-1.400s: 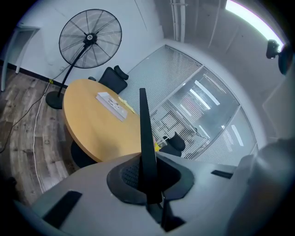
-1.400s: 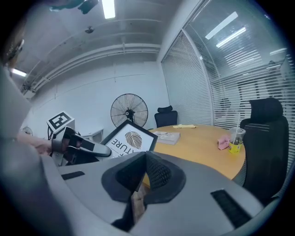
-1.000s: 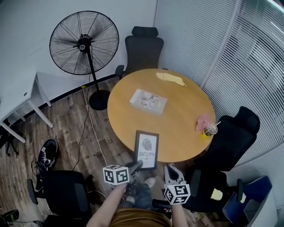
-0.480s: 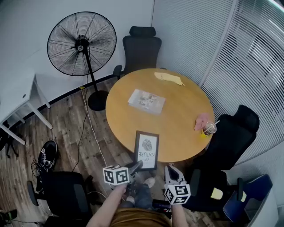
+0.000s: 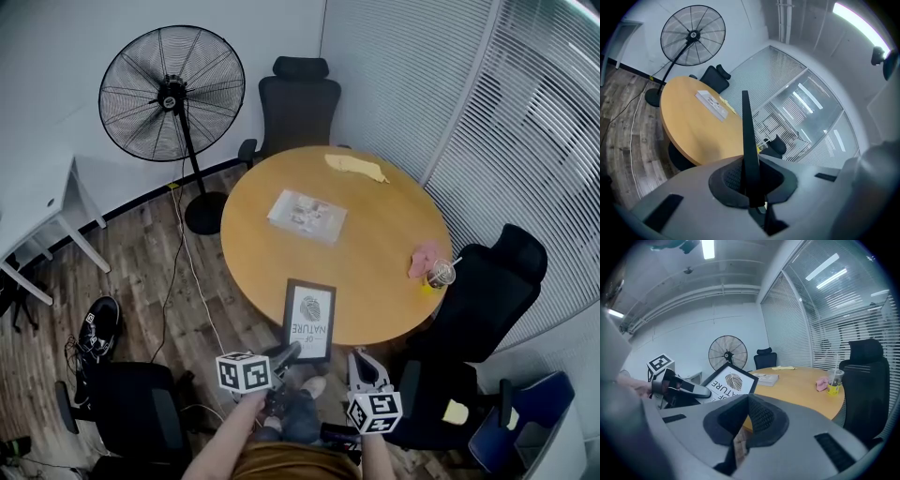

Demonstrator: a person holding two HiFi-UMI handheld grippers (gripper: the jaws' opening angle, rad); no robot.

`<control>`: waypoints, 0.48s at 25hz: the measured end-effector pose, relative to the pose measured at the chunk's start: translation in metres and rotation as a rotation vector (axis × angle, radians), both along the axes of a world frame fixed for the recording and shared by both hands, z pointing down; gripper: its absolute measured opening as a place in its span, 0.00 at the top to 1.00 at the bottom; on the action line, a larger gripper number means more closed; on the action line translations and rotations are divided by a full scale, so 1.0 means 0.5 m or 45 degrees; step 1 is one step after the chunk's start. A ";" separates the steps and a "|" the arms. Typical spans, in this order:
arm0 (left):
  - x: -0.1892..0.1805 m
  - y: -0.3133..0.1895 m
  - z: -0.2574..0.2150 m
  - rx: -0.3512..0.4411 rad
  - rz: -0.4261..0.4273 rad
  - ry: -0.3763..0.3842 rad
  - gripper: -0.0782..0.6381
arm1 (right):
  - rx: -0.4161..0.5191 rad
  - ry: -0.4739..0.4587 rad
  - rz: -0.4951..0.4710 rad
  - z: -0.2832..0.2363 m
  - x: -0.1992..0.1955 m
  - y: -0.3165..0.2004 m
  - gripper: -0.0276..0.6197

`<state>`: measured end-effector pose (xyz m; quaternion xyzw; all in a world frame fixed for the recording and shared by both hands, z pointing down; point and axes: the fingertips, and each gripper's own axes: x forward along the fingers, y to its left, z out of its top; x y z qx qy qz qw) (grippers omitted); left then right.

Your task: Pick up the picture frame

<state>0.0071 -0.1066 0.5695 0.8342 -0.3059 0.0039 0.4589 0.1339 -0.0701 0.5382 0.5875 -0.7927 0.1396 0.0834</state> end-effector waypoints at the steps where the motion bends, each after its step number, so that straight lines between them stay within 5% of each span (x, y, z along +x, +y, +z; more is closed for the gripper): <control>1: 0.003 0.000 0.000 0.000 0.003 0.000 0.83 | 0.000 -0.001 0.000 0.000 0.001 0.000 0.94; 12: 0.016 0.004 0.002 -0.004 0.013 -0.001 0.83 | 0.001 -0.009 0.005 -0.002 0.013 0.005 0.94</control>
